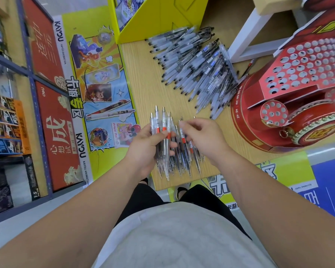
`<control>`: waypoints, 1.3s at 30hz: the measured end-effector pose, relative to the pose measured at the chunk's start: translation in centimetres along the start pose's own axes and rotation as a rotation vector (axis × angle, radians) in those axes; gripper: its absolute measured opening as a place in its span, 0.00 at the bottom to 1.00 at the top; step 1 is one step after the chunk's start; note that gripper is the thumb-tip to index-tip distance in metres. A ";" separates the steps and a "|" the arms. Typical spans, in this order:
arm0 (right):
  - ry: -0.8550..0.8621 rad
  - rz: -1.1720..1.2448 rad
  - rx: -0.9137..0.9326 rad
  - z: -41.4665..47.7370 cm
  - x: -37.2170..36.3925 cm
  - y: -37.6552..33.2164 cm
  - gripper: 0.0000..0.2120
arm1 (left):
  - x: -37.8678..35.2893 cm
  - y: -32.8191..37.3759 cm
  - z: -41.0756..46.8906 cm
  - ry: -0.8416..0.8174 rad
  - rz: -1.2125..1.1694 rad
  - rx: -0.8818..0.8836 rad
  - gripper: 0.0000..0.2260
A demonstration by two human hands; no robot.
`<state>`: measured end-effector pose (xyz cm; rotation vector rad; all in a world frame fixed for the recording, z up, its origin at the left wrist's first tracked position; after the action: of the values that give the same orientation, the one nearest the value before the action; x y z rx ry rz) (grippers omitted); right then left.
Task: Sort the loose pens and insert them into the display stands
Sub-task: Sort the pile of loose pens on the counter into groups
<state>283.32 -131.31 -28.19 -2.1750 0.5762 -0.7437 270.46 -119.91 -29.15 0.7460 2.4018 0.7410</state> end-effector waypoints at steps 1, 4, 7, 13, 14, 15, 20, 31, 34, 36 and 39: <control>-0.089 0.090 -0.027 -0.4 -0.8 -0.7 0.07 | -0.4 -0.1 0.0 -0.027 -0.014 0.018 0.10; -0.166 0.277 -0.082 -1.0 -2.0 -1.3 0.07 | -1.1 -0.3 -0.1 -0.079 0.000 0.040 0.14; -0.102 0.204 -0.089 -0.9 -1.8 -0.3 0.09 | -0.9 -0.8 -0.2 -0.058 0.078 0.033 0.11; 0.045 -0.015 -0.072 0.4 -0.1 1.9 0.11 | 0.9 -1.9 -0.1 0.113 0.240 0.006 0.08; 0.057 -0.090 -0.046 0.7 -0.1 2.1 0.12 | 1.1 -2.0 -0.1 0.144 0.275 -0.010 0.08; 0.053 -0.172 -0.022 0.9 -0.2 2.2 0.12 | 1.3 -2.0 -0.1 0.169 0.307 -0.030 0.09; 0.056 -0.480 0.059 1.2 -1.4 2.1 0.16 | 1.6 -2.2 -0.1 0.240 0.430 -0.101 0.09; -0.052 0.155 -0.085 -0.3 -2.2 0.2 0.05 | -0.8 -1.6 -0.1 -0.013 0.187 -0.059 0.11; 0.043 0.091 -0.094 0.4 -1.5 1.3 0.06 | 0.0 -1.5 0.1 0.077 0.255 -0.032 0.09; 0.085 -0.036 -0.062 0.9 -1.2 1.8 0.07 | 1.1 -1.6 0.4 0.184 0.335 -0.024 0.08; 0.058 -0.193 -0.010 1.0 -1.6 1.8 0.07 | 1.6 -1.7 0.3 0.247 0.431 -0.043 0.08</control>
<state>282.53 -130.93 -30.69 -2.2457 0.4035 -0.9103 268.92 -119.98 -30.95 1.2390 2.4546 1.1068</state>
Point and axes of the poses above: each hand's wrist, its own z-axis towards the middle knuckle, its own x-axis out of the back of the hand, y = z × x, the point moved 5 cm from there along z, towards the middle knuckle, and after that the axes turned 1 degree about -y, right-handed, at the moved point
